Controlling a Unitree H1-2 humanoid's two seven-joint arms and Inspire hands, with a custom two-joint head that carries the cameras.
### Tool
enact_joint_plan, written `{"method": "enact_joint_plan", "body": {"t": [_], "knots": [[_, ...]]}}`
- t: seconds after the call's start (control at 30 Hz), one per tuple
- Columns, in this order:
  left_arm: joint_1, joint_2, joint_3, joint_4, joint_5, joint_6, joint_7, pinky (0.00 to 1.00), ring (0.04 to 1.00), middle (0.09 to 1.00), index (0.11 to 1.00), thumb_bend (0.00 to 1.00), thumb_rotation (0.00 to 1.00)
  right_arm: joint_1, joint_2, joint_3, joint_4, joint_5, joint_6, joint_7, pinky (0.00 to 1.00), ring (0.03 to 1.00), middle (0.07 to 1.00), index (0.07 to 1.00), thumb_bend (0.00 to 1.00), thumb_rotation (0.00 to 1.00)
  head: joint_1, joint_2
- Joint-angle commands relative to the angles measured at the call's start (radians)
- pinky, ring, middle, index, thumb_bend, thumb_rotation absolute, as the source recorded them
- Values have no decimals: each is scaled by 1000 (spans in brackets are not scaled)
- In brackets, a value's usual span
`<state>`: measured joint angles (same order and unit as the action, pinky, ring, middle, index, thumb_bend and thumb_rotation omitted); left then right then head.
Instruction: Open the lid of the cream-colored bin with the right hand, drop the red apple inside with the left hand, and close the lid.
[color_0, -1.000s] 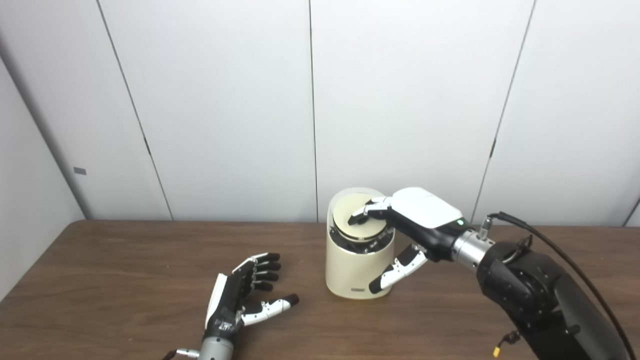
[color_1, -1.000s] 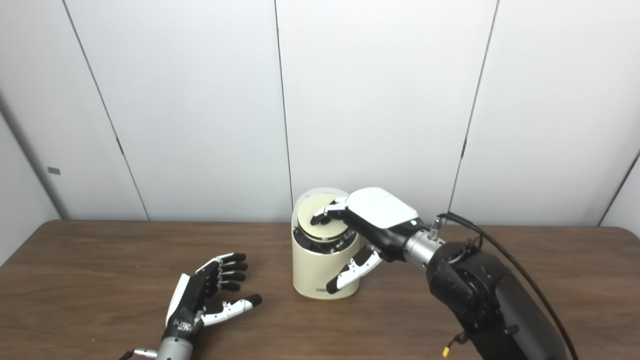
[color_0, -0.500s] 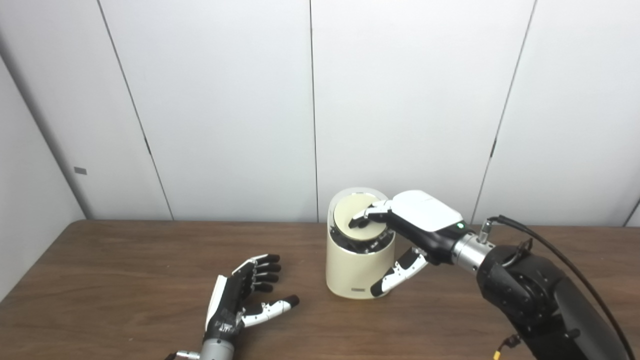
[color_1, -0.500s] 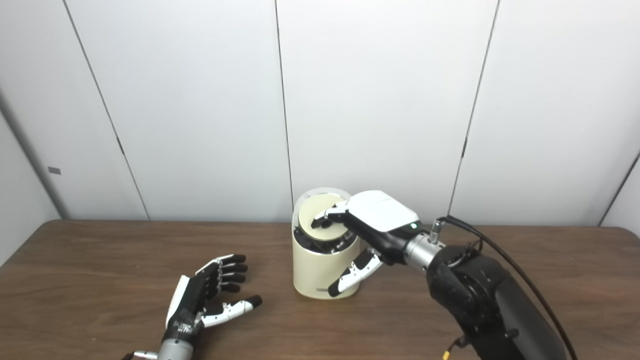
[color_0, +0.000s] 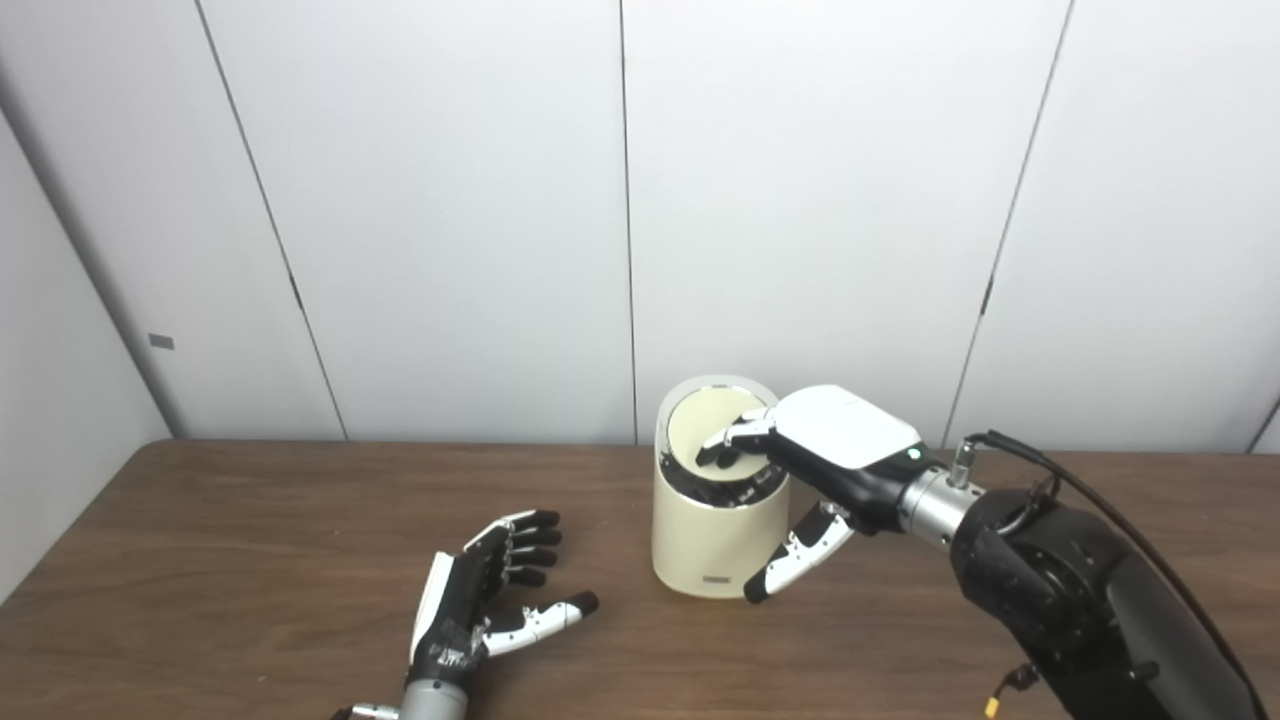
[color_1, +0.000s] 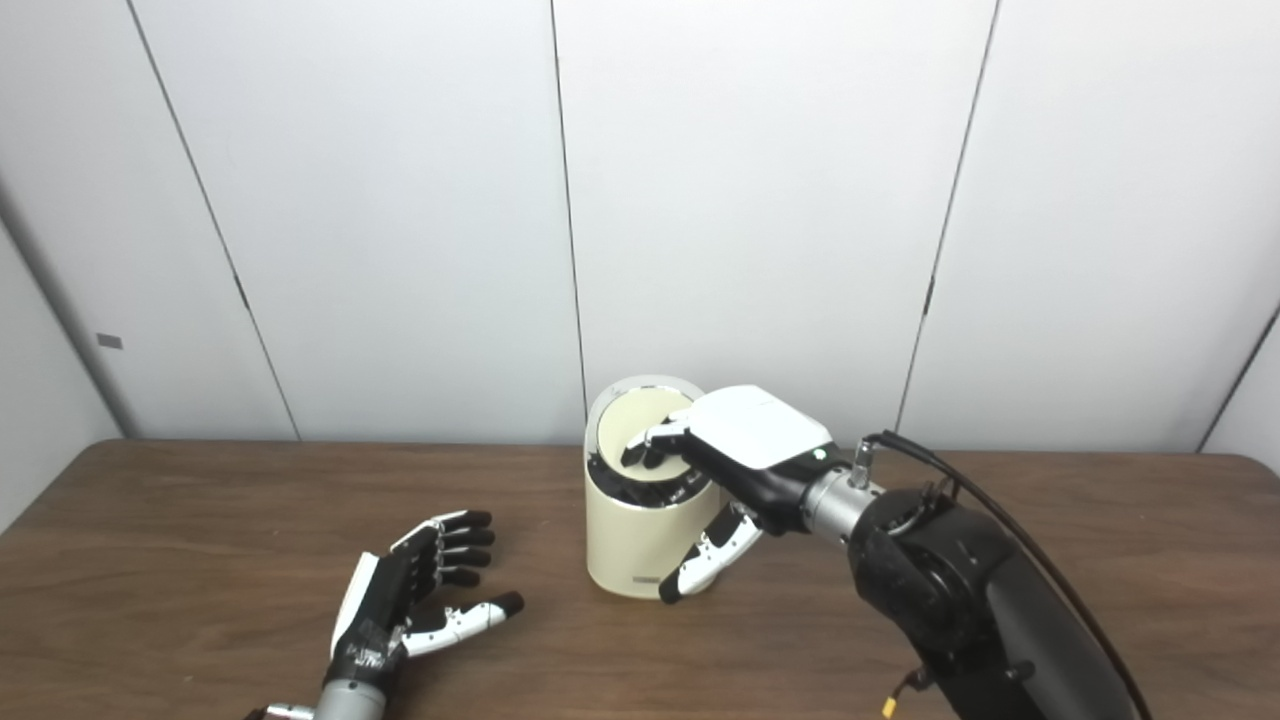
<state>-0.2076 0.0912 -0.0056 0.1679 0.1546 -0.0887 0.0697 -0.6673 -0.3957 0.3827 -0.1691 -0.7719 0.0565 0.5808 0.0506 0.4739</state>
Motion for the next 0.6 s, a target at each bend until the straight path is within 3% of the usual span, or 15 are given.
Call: {"method": "enact_joint_plan", "body": {"t": [0.0, 0.13, 0.3, 0.57], "knots": [[0, 2, -1, -24, 5, 11, -2, 619, 685, 718, 742, 786, 63, -23, -23, 11, -11, -5, 11, 52, 841, 866, 739, 777, 787, 399, 1, 0], [3, 1, -2, -34, 4, 16, -4, 613, 681, 715, 744, 783, 63, -27, -34, 22, -17, -14, -1, 66, 831, 862, 739, 770, 793, 397, 8, 8], [4, 1, -4, -42, 9, 20, -3, 618, 682, 715, 744, 780, 71, -39, -41, 37, -16, -16, 8, 93, 701, 835, 726, 749, 796, 375, 12, 13], [6, 5, -4, -54, 8, 32, -3, 618, 681, 711, 739, 779, 57, -54, -43, 68, -23, -59, 41, 170, 712, 844, 735, 744, 805, 379, 13, 18]]}}
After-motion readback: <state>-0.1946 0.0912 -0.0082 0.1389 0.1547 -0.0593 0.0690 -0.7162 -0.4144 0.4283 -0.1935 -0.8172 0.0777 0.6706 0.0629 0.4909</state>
